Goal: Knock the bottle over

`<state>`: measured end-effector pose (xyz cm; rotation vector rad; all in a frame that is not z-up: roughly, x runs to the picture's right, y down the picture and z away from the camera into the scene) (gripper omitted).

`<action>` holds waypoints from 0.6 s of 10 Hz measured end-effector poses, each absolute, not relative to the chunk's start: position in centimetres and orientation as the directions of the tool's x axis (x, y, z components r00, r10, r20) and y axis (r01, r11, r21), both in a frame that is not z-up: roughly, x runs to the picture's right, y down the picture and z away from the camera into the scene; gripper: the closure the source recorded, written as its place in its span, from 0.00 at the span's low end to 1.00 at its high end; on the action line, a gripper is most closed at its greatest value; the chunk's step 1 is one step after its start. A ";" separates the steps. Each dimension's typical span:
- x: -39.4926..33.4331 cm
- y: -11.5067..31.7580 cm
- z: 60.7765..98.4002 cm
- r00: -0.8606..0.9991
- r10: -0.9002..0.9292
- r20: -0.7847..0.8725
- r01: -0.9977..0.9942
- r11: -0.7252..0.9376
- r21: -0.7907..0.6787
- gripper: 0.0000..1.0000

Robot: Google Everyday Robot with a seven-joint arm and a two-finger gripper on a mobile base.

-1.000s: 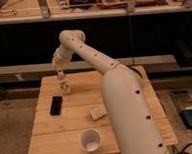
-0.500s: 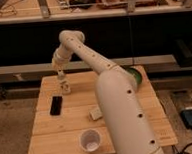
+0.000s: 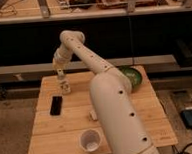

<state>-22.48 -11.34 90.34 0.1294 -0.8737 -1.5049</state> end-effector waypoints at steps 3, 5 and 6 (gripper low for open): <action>-21.4 -11.9 90.9 -0.144 -0.893 0.426 0.807 0.143 0.573 0.97; -21.1 -12.2 90.9 -0.131 -0.894 0.429 0.803 0.158 0.575 0.97; -21.1 -12.3 90.8 -0.127 -0.893 0.431 0.798 0.166 0.580 0.97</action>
